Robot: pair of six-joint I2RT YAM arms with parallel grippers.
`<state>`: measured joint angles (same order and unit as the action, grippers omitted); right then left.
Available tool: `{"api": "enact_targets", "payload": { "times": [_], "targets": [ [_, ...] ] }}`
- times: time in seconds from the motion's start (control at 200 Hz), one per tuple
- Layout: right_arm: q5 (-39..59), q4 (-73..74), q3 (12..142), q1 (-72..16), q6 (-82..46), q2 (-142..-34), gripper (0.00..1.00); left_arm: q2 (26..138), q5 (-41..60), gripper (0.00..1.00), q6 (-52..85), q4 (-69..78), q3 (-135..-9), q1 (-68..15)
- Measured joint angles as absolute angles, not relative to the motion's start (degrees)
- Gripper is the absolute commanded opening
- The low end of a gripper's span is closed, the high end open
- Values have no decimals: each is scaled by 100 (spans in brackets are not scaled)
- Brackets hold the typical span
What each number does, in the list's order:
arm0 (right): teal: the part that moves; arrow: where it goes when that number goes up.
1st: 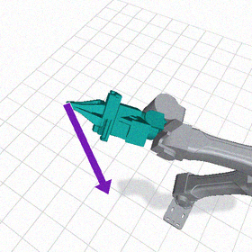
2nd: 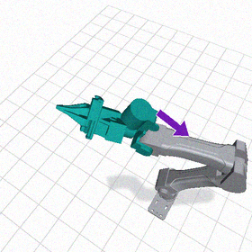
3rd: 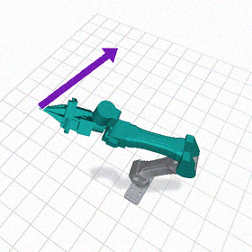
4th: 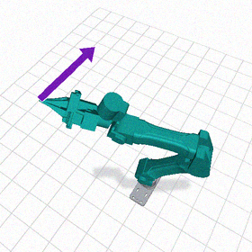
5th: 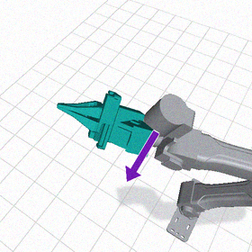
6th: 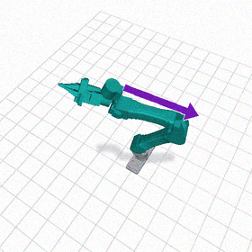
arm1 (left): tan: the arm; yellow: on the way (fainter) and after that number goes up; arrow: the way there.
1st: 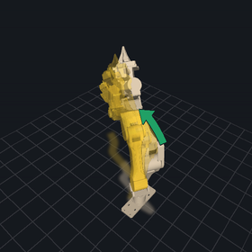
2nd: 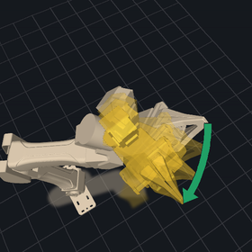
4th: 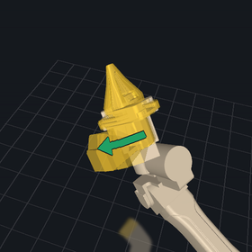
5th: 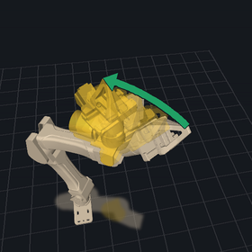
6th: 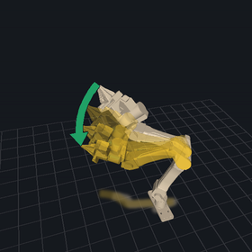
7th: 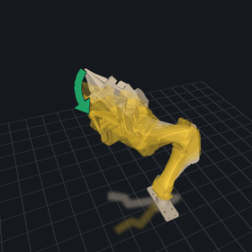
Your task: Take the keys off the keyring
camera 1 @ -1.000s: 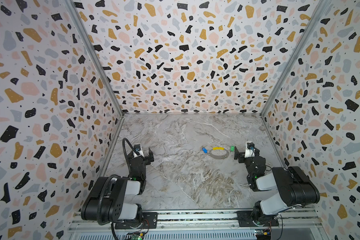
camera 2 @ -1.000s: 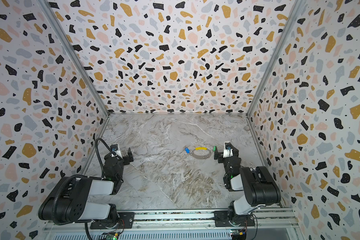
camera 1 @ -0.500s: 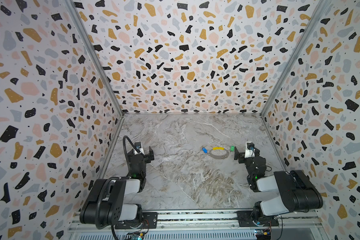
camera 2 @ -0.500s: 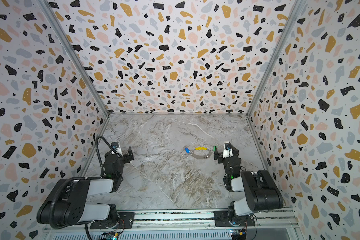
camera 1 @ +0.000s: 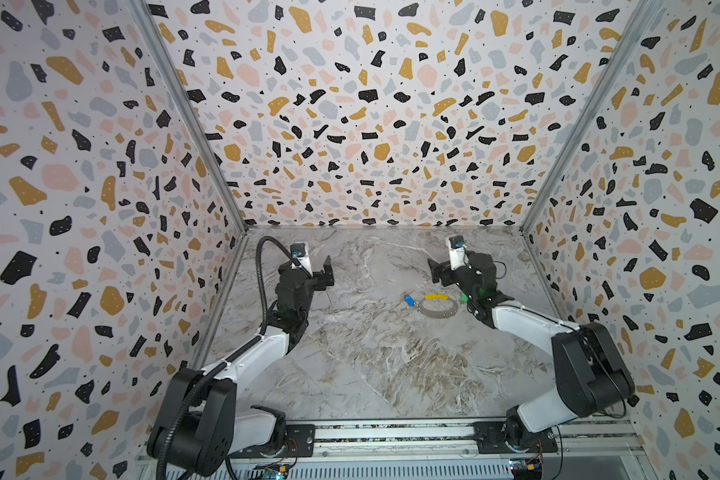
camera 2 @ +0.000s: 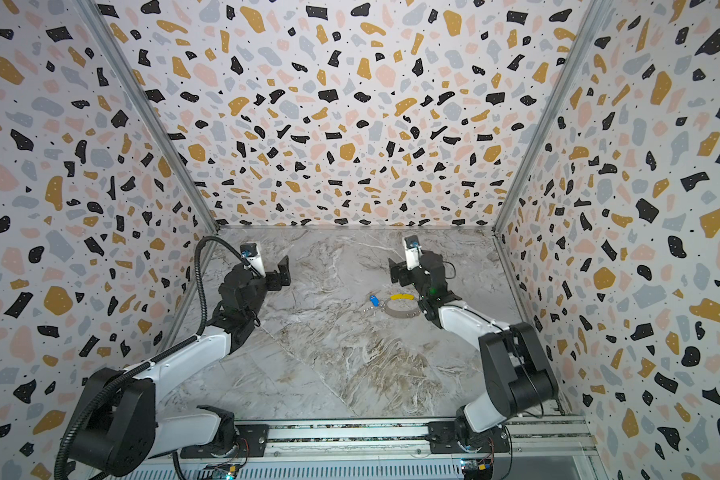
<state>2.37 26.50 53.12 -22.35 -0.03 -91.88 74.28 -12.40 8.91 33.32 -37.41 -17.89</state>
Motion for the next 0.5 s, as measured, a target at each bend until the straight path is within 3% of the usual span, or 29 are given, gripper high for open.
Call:
{"api": "enact_targets", "payload": {
  "times": [0.15,0.501],
  "targets": [
    [934,1328,6580,-2593,-259,-10350,89,7688,-1157,96,1168,2947,-4069,-2025],
    [1857,-73,7260,-2735,-578,-11546,92,7675,-869,96,1470,2700,-4093,-2032]
  ]
}}
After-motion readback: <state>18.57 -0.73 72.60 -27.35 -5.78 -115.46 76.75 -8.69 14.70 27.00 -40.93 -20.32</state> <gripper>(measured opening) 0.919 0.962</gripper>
